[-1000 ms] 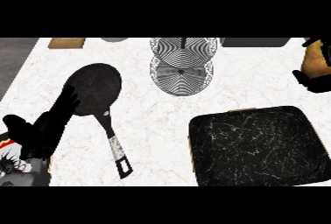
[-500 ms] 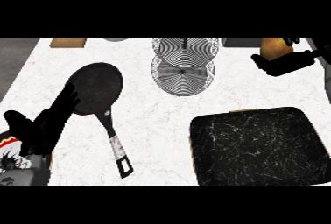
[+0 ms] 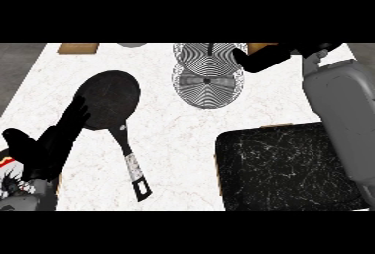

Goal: Pick the pear from the tray and place it in the tiered basket

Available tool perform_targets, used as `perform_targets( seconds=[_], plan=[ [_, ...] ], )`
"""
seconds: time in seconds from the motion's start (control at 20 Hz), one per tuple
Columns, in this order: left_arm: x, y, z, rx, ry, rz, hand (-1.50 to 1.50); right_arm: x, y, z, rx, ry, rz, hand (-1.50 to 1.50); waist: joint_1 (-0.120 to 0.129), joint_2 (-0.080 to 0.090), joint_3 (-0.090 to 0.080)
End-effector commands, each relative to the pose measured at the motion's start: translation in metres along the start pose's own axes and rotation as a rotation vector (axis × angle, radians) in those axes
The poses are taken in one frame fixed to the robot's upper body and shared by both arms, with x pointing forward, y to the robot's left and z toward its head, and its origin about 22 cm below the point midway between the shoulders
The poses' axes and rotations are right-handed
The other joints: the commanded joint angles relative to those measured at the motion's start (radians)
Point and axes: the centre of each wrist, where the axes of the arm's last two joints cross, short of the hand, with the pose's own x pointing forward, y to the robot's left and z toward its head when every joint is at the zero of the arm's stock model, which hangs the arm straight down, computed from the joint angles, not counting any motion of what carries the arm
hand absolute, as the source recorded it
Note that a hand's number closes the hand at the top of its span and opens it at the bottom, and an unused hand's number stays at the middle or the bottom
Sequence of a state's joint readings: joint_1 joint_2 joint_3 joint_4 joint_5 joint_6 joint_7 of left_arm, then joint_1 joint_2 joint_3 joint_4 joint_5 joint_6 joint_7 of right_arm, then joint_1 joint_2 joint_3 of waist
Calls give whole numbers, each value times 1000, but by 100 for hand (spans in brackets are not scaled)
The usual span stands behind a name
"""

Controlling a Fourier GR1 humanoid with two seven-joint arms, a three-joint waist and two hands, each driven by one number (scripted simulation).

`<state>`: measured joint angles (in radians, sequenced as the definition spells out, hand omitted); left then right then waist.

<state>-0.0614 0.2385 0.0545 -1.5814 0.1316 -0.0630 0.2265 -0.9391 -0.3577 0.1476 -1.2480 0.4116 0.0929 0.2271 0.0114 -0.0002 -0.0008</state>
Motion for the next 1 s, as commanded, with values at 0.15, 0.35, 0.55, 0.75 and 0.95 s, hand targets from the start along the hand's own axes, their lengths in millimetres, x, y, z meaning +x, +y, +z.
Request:
perform_targets(
  seconds=[0.15, 0.35, 0.55, 0.75, 0.95],
  plan=[
    [-9, -6, 9, -1, -4, 3, 0, 20, 27, -34, 48, 87, 21, 150, 10, 3, 0],
    [7, -8, 6, -7, -11, 6, 0, 3, 51, -39, 42, 73, 31, 150, 8, 4, 1],
    [5, 1, -2, 11, -16, 3, 0, 1, 48, -38, 64, 68, 56, 150, -1, 2, 1],
    [-4, -2, 0, -3, -3, 9, 0, -12, 83, -47, 31, 87, 89, 150, 10, 6, 0],
    [4, -18, -14, -15, -17, 3, 0, -12, 94, -54, -13, 88, 79, 150, 10, 8, 1]
  ],
)
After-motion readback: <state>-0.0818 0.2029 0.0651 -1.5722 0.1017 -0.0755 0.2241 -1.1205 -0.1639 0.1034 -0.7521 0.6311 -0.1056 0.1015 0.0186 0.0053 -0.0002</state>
